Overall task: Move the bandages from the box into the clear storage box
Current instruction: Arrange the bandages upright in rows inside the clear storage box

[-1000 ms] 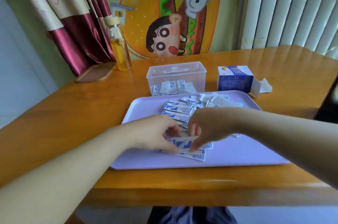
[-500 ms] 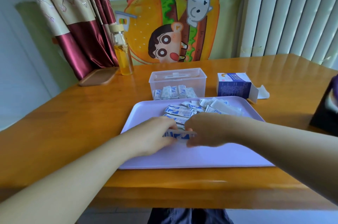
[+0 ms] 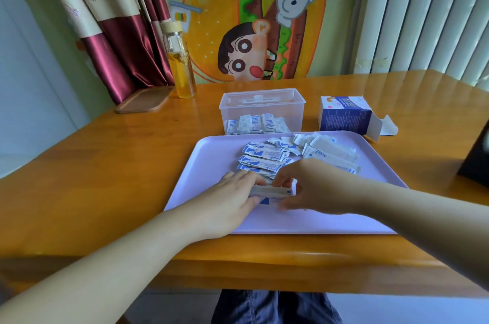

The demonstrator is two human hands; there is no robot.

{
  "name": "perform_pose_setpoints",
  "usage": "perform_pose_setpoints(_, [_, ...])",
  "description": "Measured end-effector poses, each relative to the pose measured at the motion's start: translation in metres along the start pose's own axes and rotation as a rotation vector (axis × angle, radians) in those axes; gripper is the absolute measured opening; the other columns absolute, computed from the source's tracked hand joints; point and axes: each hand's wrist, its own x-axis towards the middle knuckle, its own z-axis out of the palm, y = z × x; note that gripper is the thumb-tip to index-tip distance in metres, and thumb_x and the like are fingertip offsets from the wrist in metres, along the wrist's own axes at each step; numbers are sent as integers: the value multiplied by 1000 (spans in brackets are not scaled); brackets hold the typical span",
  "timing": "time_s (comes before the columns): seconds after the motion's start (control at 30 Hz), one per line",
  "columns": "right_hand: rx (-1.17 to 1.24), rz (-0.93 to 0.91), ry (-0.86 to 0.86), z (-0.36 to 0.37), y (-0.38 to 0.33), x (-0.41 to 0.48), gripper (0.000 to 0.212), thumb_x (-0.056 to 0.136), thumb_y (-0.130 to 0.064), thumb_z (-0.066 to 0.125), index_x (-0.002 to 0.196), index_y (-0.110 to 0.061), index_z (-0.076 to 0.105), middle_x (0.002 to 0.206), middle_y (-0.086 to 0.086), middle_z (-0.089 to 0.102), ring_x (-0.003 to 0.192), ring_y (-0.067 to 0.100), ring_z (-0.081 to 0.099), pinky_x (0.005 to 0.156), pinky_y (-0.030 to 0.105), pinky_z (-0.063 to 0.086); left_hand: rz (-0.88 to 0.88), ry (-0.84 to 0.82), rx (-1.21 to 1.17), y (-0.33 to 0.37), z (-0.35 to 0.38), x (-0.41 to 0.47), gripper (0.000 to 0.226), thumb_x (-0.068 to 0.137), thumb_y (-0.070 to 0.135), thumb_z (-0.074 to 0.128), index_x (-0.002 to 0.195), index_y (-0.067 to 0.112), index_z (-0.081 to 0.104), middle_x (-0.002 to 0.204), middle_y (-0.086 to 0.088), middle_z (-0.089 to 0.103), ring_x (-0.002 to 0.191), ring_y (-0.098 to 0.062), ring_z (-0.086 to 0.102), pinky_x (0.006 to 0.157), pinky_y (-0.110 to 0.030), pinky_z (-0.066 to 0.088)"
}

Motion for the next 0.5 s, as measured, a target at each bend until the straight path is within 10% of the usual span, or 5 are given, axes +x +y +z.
perform_pose_setpoints(0.3, [94, 9, 14, 2, 2, -1, 19, 80, -22, 71, 98, -17, 69, 66, -20, 56, 51, -6, 53, 52, 4, 36, -28, -10, 108, 8, 7, 0, 34, 102, 23, 32, 136, 20, 35, 142, 4, 33, 122, -16, 31, 105, -31, 29])
perform_pose_setpoints(0.5, [90, -64, 224, -12, -2, 3, 6, 86, -19, 64, 86, -23, 69, 49, -27, 52, 55, -7, 51, 52, 5, 36, -23, 90, 166, 14, -11, 5, 13, 100, 27, 37, 101, 19, 47, 102, 7, 52, 97, -20, 50, 72, -31, 33])
